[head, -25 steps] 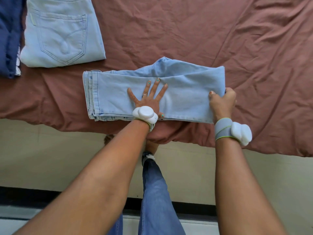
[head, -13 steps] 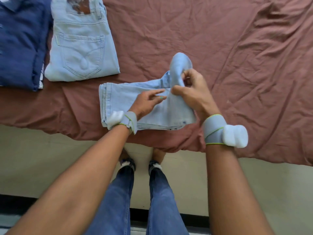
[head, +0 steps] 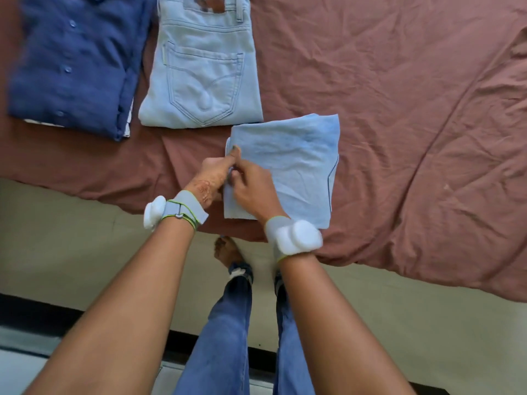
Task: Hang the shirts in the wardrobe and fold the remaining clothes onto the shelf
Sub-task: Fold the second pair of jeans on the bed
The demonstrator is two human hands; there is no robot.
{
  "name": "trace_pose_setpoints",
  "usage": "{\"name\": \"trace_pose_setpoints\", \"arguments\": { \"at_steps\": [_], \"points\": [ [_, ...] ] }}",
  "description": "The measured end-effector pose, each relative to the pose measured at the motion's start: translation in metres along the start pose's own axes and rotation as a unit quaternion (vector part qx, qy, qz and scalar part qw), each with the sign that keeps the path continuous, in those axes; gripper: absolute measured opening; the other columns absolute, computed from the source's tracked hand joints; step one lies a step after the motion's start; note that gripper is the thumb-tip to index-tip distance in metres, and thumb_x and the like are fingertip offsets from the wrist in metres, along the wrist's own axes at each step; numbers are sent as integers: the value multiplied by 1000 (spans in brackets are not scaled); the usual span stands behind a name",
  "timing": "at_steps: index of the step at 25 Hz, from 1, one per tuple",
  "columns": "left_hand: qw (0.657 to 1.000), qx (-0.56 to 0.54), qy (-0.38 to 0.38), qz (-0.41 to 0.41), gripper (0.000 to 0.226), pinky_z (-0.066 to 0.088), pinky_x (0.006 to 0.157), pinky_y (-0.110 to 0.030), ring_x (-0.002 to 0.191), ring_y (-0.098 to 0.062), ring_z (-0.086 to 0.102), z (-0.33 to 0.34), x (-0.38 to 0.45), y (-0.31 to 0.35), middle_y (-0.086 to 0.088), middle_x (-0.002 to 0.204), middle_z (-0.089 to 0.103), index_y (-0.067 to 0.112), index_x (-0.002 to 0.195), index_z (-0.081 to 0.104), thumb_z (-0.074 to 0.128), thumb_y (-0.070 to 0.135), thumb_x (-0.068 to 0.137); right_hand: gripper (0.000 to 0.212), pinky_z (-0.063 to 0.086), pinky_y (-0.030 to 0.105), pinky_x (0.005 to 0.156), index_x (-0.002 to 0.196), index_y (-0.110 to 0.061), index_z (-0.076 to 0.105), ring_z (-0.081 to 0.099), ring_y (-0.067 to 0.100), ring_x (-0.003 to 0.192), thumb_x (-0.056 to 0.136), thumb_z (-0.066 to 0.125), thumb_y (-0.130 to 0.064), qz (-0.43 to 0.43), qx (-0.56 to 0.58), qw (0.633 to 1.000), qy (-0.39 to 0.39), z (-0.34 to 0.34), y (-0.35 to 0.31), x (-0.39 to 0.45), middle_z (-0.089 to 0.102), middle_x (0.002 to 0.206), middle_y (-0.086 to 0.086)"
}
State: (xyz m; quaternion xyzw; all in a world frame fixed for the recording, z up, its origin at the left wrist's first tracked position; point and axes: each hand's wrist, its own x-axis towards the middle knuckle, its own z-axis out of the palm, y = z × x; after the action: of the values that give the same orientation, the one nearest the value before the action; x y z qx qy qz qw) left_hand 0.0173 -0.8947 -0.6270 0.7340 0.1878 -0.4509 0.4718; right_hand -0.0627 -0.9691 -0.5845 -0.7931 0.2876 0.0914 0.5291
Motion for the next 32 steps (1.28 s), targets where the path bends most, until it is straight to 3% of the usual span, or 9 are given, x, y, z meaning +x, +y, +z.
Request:
{"name": "trace_pose_setpoints", "arguments": {
  "at_steps": [4, 7, 9, 11, 15, 24, 26, 28, 32],
  "points": [
    [960, 206, 148, 115, 26, 45, 72, -38, 79, -33, 58, 10, 3, -5, -19, 85, 65, 11, 83, 65, 58, 36, 87, 46, 36, 46, 105, 130, -13, 58, 44, 30, 131, 89, 48, -33, -13, -138, 977, 159, -38, 58, -11, 51, 142, 8],
    [782, 435, 311, 319, 29, 43, 86, -43, 105, -35, 54, 33, -20, -7, -14, 116, 60, 13, 116, 57, 52, 18, 88, 58, 24, 49, 108, 143, -25, 45, 20, 37, 144, 89, 43, -48, -31, -257, 964, 52, -52, 83, -3, 25, 159, 3],
    [668, 525, 194, 491, 44, 41, 101, -42, 122, -32, 51, 52, -19, -21, -10, 136, 53, 13, 130, 53, 49, 31, 90, 54, 28, 55, 109, 140, -18, 49, 24, 45, 141, 88, 43, -32, -112, -273, 954, 50, -57, 92, 9, 29, 156, 12],
    [622, 599, 122, 490, 64, 29, 114, -45, 141, -25, 35, 52, -2, -38, -3, 154, 36, 14, 146, 38, 42, 47, 91, 53, 24, 58, 109, 145, -29, 41, 13, 38, 147, 92, 43, -29, -84, -357, 928, 66, -61, 100, 12, 23, 160, 5],
    [640, 599, 111, 469, 80, 10, 119, -45, 148, -18, 15, 38, 21, -53, -3, 160, 16, 18, 153, 18, 41, 60, 89, 55, 9, 61, 114, 149, -49, 12, -1, 26, 150, 97, 24, -62, -20, -465, 879, 102, -57, 118, 8, 6, 162, -11],
    [694, 576, 148, 407, 86, -4, 113, -63, 147, -16, -17, 50, 50, -71, -1, 161, 5, 16, 153, -1, 33, 64, 90, 68, 5, 64, 115, 153, -37, 7, 0, 27, 150, 95, 27, -66, -34, -430, 893, 127, -44, 147, 28, 4, 163, -5],
    [725, 557, 167, 370, 86, 8, 113, -66, 148, -16, -10, 52, 37, -62, 1, 162, 0, 16, 153, -4, 34, 61, 90, 69, 2, 65, 114, 153, -39, 2, -6, 25, 150, 95, 25, -67, -29, -424, 899, 108, -49, 140, 25, -1, 163, -7],
    [806, 460, 203, 313, 93, 20, 113, -55, 148, -24, 7, 54, 19, -55, -4, 162, 1, 13, 153, -2, 43, 62, 89, 69, -1, 68, 112, 153, -40, -1, -9, 25, 149, 94, 23, -68, -29, -435, 895, 90, -52, 136, 23, -4, 163, -8],
    [930, 239, 251, 121, 90, 42, 99, -43, 115, -37, 51, 48, 1, -46, -17, 130, 50, 9, 142, 37, 65, 63, 76, 70, -1, 63, 112, 154, -30, 15, 4, 31, 149, 94, 31, -62, -28, -420, 902, 99, -48, 122, 14, 7, 163, 3]
  ]
}}
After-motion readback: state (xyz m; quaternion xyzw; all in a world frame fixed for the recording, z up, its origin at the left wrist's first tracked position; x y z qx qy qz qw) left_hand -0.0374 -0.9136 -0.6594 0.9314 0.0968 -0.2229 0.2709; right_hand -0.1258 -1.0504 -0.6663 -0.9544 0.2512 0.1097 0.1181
